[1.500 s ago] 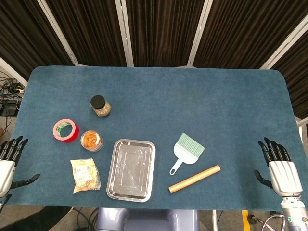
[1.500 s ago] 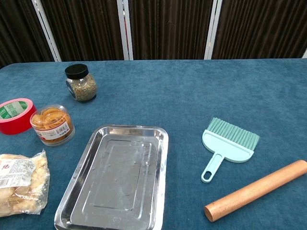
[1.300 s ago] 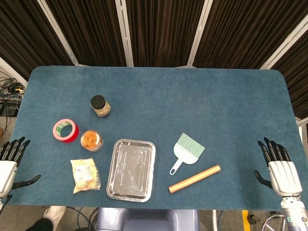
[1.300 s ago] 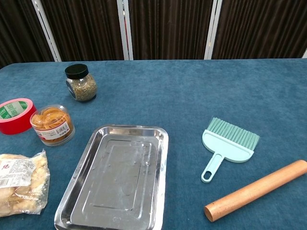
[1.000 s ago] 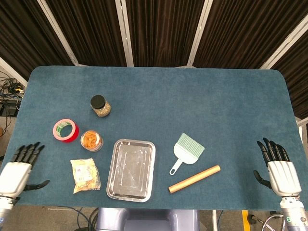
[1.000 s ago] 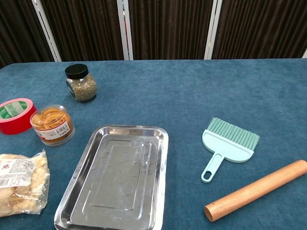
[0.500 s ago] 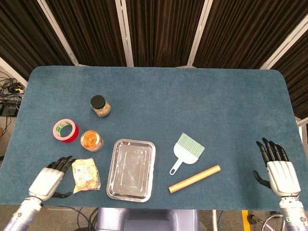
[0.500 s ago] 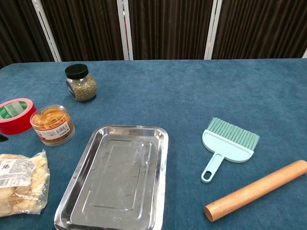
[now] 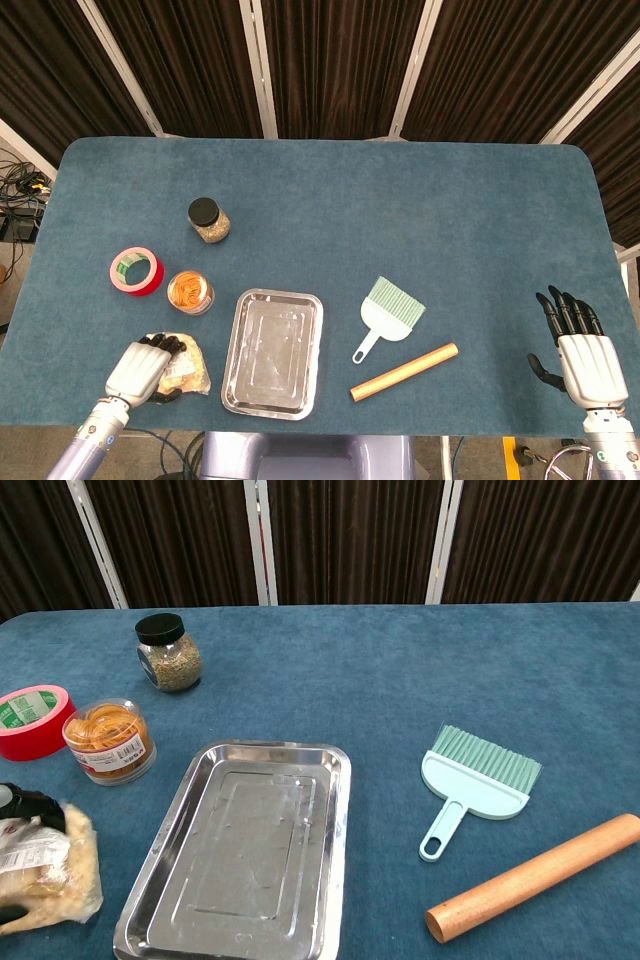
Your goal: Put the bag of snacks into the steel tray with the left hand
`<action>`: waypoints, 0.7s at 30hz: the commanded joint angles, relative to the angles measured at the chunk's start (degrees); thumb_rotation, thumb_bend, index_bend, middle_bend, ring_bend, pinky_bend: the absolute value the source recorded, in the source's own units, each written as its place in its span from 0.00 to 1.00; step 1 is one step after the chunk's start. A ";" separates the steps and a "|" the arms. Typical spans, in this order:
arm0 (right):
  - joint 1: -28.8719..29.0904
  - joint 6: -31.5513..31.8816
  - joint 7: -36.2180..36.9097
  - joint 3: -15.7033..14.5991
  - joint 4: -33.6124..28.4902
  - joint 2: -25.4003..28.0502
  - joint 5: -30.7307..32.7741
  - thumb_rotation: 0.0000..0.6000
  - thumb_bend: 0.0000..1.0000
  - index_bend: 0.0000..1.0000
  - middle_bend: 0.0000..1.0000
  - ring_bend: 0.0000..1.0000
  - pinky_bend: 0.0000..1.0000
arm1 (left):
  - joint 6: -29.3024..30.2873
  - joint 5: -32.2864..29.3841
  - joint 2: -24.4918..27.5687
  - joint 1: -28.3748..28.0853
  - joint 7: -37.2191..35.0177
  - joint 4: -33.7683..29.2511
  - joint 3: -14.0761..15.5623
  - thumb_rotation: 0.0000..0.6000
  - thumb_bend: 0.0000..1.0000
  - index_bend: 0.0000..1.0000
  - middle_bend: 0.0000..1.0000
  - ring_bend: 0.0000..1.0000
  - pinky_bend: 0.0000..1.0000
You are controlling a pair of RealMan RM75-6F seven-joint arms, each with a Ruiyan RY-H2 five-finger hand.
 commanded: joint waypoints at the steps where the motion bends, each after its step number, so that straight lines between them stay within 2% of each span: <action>1: -0.05 0.11 0.12 0.02 -0.01 0.07 -0.02 1.00 0.30 0.00 0.00 0.00 0.09 | 2.18 0.24 -0.38 0.43 0.63 -0.75 0.16 1.00 0.37 0.64 0.66 0.62 0.72; 5: -0.06 0.11 0.07 -0.01 -0.03 0.06 -0.05 1.00 0.30 0.00 0.00 0.00 0.09 | 4.46 2.60 1.26 0.56 -0.44 -3.34 0.12 1.00 0.37 0.65 0.68 0.63 0.73; 13: -0.06 0.08 -0.56 -0.13 -0.13 -0.14 -0.22 1.00 0.30 0.00 0.00 0.00 0.09 | 9.09 10.37 6.64 -0.92 -3.87 -14.26 -2.23 1.00 0.37 0.63 0.66 0.62 0.72; 18: -0.06 0.01 -0.53 -0.14 -0.09 -0.12 -0.16 1.00 0.30 0.00 0.00 0.00 0.09 | 7.40 10.20 4.84 -4.07 -0.80 -17.02 -5.54 1.00 0.34 0.57 0.61 0.59 0.68; 21: -0.05 -0.03 -0.32 -0.05 -0.06 -0.06 -0.01 1.00 0.30 0.00 0.00 0.00 0.09 | 5.38 8.01 1.85 -6.43 2.47 -16.89 -7.67 1.00 0.30 0.47 0.50 0.48 0.60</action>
